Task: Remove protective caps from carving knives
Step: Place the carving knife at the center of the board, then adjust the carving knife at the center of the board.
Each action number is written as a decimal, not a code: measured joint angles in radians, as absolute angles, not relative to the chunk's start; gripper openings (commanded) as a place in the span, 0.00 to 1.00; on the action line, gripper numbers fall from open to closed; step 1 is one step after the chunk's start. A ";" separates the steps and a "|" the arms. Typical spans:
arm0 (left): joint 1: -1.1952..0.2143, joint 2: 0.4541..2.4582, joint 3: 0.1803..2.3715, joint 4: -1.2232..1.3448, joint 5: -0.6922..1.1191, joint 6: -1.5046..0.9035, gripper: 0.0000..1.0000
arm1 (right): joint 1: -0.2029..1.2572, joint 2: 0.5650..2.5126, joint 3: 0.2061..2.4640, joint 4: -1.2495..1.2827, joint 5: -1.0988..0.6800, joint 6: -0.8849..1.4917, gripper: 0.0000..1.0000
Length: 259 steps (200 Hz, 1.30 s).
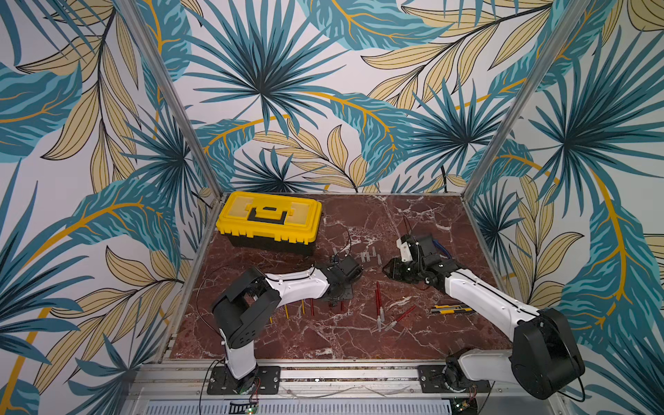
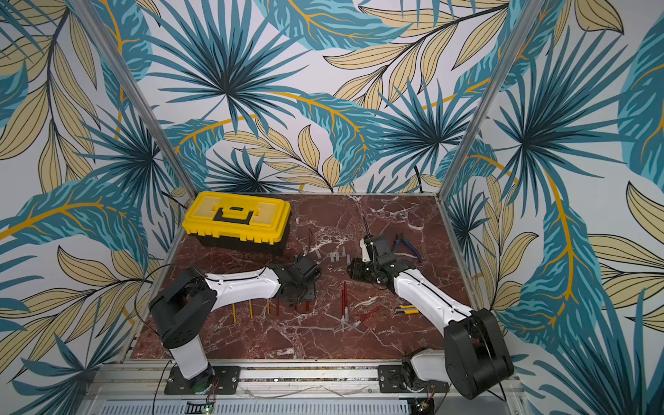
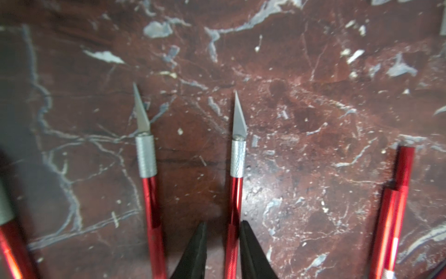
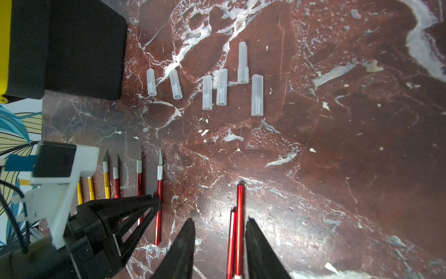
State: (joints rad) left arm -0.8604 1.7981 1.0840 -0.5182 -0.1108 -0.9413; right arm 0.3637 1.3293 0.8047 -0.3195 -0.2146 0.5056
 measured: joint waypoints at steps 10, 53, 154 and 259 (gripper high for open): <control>-0.860 1.798 1.090 -0.532 -0.115 -0.939 0.27 | 0.369 1.320 0.795 -0.320 -0.214 0.508 0.37; -0.860 1.789 1.118 -0.572 -0.142 -0.932 0.27 | 0.402 1.275 0.762 -0.326 -0.197 0.516 0.37; -0.877 1.670 1.118 -0.594 -0.162 -0.936 0.27 | 0.610 1.253 0.720 -0.386 -0.052 0.545 0.19; -0.892 1.610 1.097 -0.587 -0.147 -0.951 0.27 | 0.753 1.270 0.664 -0.451 0.046 0.580 0.20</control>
